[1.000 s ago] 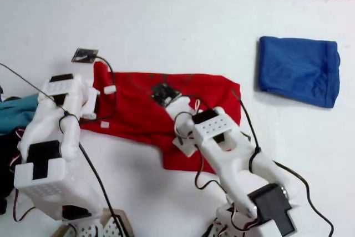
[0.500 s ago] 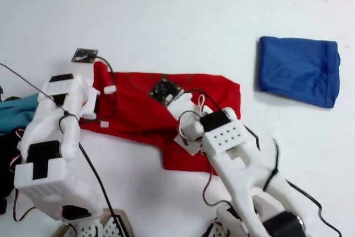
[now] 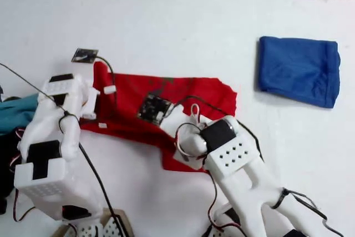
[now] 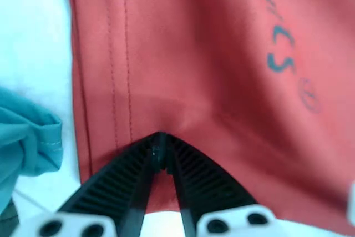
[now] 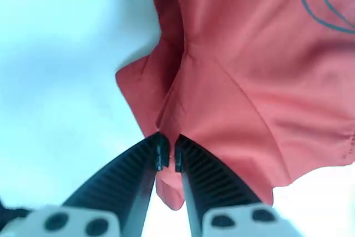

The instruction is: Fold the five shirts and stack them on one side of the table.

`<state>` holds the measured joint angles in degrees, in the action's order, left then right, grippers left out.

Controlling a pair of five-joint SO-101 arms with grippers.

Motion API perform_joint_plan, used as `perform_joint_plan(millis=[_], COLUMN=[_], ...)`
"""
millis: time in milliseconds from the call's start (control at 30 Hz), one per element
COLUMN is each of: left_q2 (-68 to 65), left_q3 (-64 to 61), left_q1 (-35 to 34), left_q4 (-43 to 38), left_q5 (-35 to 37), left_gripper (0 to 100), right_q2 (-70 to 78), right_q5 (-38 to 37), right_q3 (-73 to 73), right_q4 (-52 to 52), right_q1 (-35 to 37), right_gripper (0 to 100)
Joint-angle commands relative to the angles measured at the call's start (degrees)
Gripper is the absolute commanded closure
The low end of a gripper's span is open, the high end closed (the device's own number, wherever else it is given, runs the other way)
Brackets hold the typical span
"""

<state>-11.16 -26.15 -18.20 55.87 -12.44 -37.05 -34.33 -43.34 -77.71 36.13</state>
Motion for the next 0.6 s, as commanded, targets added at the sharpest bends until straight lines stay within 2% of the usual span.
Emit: perform_joint_plan(millis=[0,167,367,567], left_q2=[0.26,0.26,0.26,0.26], left_q3=[-0.22,-0.22,-0.22,-0.22], left_q1=[-1.58,-1.58,-1.58,-1.58], left_q4=[-1.58,-1.58,-1.58,-1.58], left_q5=[-0.35,-0.35,-0.35,-0.35], left_gripper=[97,97,97,97], right_q2=[-2.15,-2.15,-2.59,-2.15], right_q5=[-1.93,-3.25,-5.36,-4.84], right_q3=[2.29,-1.93,-8.09,-13.36], right_q4=[-1.89,-1.71,-1.27,5.23], right_q1=[0.75,0.92,4.62,5.14], right_gripper=[98.0,98.0,97.9,96.8])
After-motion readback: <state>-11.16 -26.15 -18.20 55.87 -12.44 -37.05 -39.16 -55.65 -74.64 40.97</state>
